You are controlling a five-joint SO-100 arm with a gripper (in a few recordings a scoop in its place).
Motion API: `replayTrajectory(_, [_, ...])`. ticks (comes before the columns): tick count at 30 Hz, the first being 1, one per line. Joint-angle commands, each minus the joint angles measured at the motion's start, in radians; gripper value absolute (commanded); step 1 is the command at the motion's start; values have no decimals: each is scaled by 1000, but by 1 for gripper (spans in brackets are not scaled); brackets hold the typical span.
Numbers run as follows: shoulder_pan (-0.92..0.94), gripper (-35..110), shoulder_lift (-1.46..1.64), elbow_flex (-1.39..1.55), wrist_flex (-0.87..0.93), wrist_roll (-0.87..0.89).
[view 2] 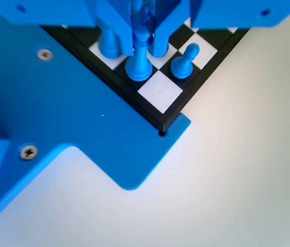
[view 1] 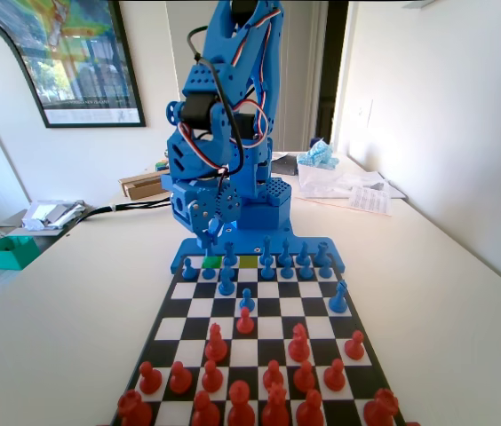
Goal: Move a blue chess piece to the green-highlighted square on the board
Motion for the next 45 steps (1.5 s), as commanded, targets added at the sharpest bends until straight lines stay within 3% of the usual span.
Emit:
replayTrajectory(1, [3,1,6,9,-9,-2])
replayTrajectory(12, [2,11,6,14,-17,-14])
replayTrajectory(25, [-3,14,37,-218,318,-48])
replayTrajectory(32, [3,15,44,-477,620,-64])
replayTrajectory(45, [-137,13,130,-963,1017,387])
